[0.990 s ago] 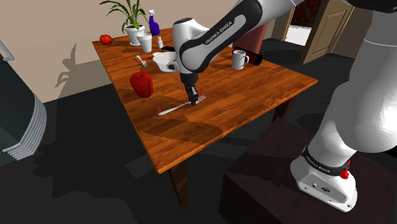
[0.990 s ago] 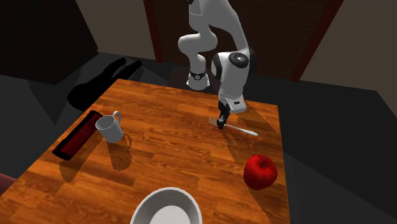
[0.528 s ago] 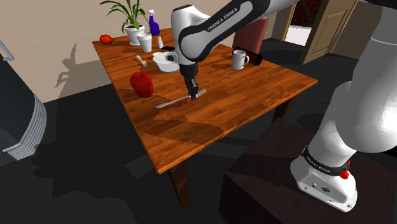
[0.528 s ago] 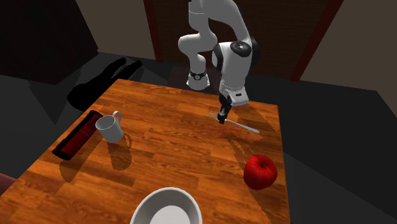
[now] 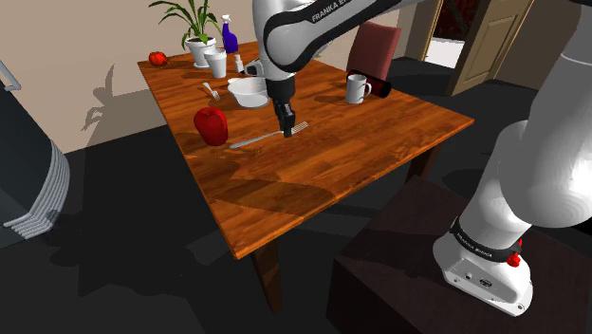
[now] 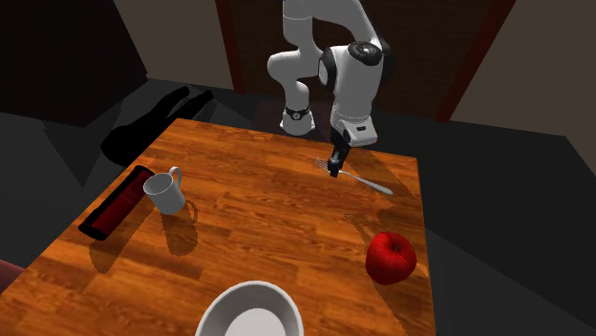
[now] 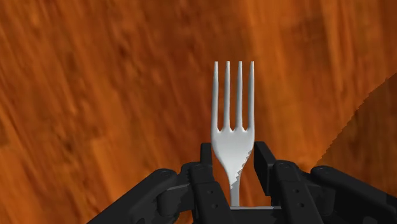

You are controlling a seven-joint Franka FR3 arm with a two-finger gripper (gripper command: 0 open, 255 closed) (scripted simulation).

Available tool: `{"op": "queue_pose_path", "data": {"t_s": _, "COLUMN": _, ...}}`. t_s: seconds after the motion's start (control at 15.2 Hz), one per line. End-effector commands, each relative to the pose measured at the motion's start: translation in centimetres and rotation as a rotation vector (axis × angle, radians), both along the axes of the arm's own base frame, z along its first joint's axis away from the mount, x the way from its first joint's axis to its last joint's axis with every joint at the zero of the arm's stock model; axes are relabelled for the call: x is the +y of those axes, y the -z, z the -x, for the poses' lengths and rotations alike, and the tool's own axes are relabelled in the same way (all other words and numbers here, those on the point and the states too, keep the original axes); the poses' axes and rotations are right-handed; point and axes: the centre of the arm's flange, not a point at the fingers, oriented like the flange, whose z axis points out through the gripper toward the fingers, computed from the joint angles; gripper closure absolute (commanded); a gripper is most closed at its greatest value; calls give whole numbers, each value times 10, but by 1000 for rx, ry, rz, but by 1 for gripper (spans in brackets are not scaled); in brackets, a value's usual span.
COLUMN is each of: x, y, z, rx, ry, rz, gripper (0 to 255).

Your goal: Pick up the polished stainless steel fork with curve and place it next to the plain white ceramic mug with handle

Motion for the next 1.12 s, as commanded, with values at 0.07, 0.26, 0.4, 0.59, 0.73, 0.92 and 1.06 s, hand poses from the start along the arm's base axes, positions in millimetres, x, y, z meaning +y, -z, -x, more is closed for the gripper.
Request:
{"op": "queue_pose_path", "data": {"t_s": 0.07, "x": 1, "y": -16, "z": 0, "rx": 0, "ry": 0, "rz": 0, "gripper": 255}}
{"op": "queue_pose_path", "data": {"t_s": 0.26, "x": 1, "y": -32, "z": 0, "rx": 0, "ry": 0, "rz": 0, "gripper": 255}}
{"op": "queue_pose_path", "data": {"t_s": 0.4, "x": 1, "y": -43, "z": 0, "rx": 0, "ry": 0, "rz": 0, "gripper": 255}}
{"op": "queue_pose_path", "data": {"t_s": 0.59, "x": 1, "y": -59, "z": 0, "rx": 0, "ry": 0, "rz": 0, "gripper": 255}}
{"op": "queue_pose_path", "data": {"t_s": 0.73, "x": 1, "y": -69, "z": 0, "rx": 0, "ry": 0, "rz": 0, "gripper": 255}}
{"op": "queue_pose_path", "data": {"t_s": 0.92, "x": 1, "y": -81, "z": 0, "rx": 0, "ry": 0, "rz": 0, "gripper": 255}}
{"op": "queue_pose_path", "data": {"t_s": 1.06, "x": -26, "y": -81, "z": 0, "rx": 0, "ry": 0, "rz": 0, "gripper": 255}}
